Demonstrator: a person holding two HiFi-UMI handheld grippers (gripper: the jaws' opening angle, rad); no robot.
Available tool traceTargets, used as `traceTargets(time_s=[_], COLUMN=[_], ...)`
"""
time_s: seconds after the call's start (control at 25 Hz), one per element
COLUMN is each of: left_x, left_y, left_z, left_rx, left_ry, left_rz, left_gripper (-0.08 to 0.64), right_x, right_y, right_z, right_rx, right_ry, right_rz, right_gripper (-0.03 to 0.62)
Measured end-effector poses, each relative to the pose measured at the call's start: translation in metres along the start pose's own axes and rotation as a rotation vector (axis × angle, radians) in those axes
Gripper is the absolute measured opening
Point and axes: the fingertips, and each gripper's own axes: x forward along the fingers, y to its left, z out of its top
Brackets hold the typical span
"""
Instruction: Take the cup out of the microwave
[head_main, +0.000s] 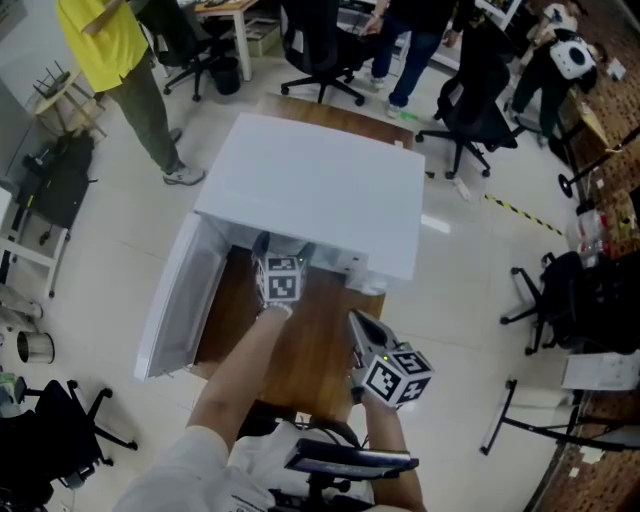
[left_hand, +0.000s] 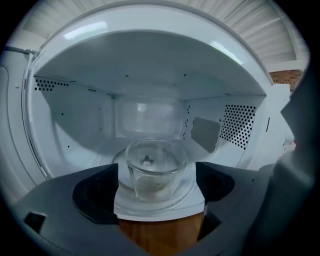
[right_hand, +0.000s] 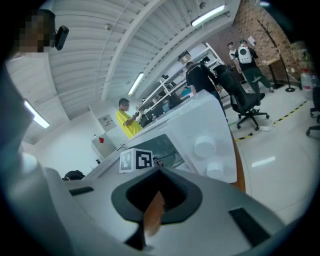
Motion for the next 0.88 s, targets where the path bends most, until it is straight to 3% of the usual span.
traceTargets(time_s=[0.32,0.88], left_x=[0.013,0.033], left_y=[0.005,0.004], left_z=[-0.004,0.004], left_rx=[0.034,0.041], left_ry=[0.011,-0.002], left_rz=[0.032,0.007], left_gripper=[0.472,0.472], right_x=[0.000,0.000], right_y=[-0.002,-0.002], right_z=[0.003,0.001], right_rx=[0.004,0.021], right_ry=[0.000,-0.001], right_rz=[-0.011,-0.018], right_gripper=[0.012,0.012])
